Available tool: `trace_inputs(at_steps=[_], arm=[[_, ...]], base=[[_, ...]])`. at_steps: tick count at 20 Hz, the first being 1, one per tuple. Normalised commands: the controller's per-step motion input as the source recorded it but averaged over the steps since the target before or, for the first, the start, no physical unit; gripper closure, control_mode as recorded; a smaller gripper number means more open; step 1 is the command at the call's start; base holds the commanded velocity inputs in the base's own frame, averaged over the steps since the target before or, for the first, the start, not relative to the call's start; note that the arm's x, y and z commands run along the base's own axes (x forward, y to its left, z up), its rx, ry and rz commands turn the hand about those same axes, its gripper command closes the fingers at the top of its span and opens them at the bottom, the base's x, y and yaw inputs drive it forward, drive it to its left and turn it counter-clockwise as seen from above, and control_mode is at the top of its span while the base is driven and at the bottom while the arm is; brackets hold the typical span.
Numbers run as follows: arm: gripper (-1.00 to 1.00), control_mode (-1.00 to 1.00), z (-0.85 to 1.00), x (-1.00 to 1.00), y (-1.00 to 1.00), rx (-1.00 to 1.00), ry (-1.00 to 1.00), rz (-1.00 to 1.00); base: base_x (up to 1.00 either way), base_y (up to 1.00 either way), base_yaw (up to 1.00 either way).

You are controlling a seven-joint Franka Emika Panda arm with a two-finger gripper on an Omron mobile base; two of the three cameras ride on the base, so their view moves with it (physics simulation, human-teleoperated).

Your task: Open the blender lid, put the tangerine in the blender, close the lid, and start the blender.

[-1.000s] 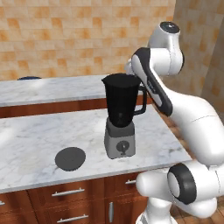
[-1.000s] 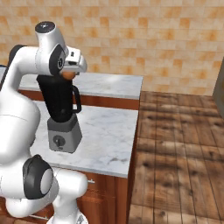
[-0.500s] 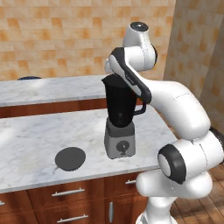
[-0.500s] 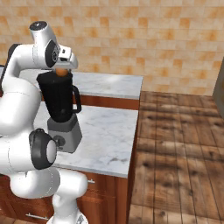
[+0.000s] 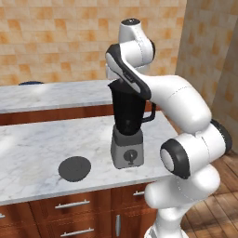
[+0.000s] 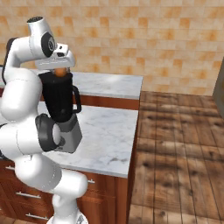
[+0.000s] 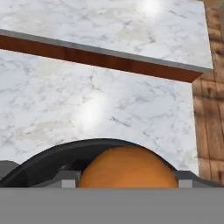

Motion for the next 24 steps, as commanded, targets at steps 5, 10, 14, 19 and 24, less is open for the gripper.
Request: trace_inputs(at_steps=[5,10,14,19,24], arm=[[1.0,-1.0,-0.28,-0.51,0.0,0.0,0.03,0.0],[1.0,-1.0,-0.38,-0.63,0.1,0.0,0.0,0.02],[1.0,-1.0,-0.49,-0.03,0.01,0.0,0.11,0.0],[1.0,-1.0,-0.62,0.03,0.0,0.0,0.25,0.0],[-1.0,-1.0,-0.44,-0.02,0.0,0.0,0.11,0.01]], base=[[0.0,0.0,0.0],[0.0,0.0,0.0],[0.0,0.0,0.0],[0.0,0.0,0.0],[0.0,0.0,0.0]])
